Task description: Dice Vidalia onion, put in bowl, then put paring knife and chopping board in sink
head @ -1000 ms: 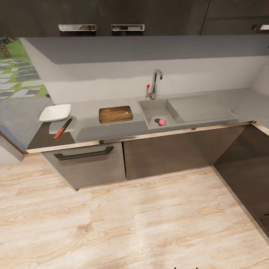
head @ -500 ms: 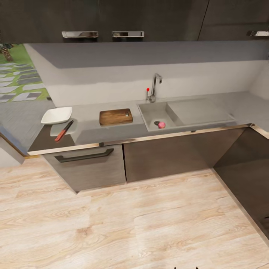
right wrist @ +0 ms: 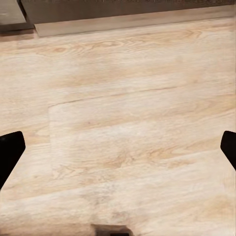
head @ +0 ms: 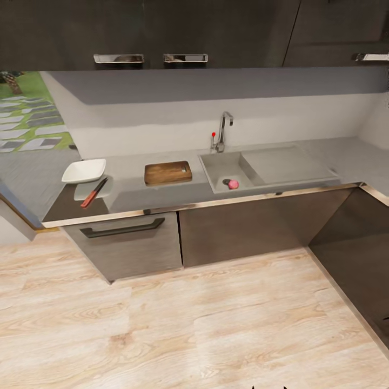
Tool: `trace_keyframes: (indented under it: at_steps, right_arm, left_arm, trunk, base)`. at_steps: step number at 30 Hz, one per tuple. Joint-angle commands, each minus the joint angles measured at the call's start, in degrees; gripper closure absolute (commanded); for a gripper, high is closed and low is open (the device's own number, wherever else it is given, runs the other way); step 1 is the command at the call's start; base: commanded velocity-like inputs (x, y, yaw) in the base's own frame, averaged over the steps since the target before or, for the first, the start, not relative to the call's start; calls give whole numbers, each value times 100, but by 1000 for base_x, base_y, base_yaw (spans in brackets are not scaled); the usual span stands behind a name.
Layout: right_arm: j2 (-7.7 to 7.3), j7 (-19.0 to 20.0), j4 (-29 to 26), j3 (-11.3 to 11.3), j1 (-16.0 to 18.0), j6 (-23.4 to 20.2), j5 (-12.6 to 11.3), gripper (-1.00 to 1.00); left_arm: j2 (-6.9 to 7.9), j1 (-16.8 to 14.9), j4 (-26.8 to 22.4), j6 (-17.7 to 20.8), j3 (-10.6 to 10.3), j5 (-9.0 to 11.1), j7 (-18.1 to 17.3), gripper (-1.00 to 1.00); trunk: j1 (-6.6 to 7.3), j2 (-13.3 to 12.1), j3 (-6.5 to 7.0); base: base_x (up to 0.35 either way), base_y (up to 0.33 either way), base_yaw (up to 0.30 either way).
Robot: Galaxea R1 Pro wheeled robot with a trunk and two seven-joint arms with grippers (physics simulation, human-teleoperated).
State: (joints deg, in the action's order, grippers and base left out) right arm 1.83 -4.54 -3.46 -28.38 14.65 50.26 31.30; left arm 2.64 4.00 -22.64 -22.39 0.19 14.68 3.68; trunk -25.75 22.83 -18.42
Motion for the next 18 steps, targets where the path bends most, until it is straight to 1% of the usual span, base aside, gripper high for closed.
trace_keyframes:
  at_steps: [1, 8, 11, 13, 15, 17, 18]
  right_arm:
    - [2, -47, 1, -18, 3, 10, 60, -100]
    - [0, -47, -2, -19, 3, 10, 60, -100]
    - [-5, -47, -4, -19, 3, 10, 60, -100]
    - [-2, -47, -3, -19, 3, 10, 60, -100]
    - [0, -47, 1, -19, 3, 10, 60, -100]
    - [1, -47, 2, -19, 3, 10, 60, -100]
    - [1, -47, 2, -19, 3, 10, 60, -100]
  left_arm:
    - [0, 5, -12, -3, -1, -2, 19, -100]
    - [-21, 4, -9, 9, -8, 2, 19, -100]
    - [-57, 4, 175, 25, -27, 12, 24, -100]
    - [-75, 4, 741, 27, -27, 15, 23, -100]
    - [-71, 4, 1535, 24, -19, 16, 25, -100]
    - [-59, 4, 1926, 27, -22, 16, 29, -100]
    - [-43, 4, 2218, 31, -25, 17, 33, -100]
  trunk:
    - [-3, 9, 1]
    - [-3, 9, 65]
    - [-3, 9, 92]
    - [-3, 9, 110]
    - [-3, 9, 128]
    - [-3, 9, 146]
    - [-3, 9, 155]
  base:
    - [0, 0, 0]
    - [0, 0, 0]
    - [0, 0, 0]
    - [0, 0, 0]
    - [0, 0, 0]
    - [0, 0, 0]
    - [0, 0, 0]
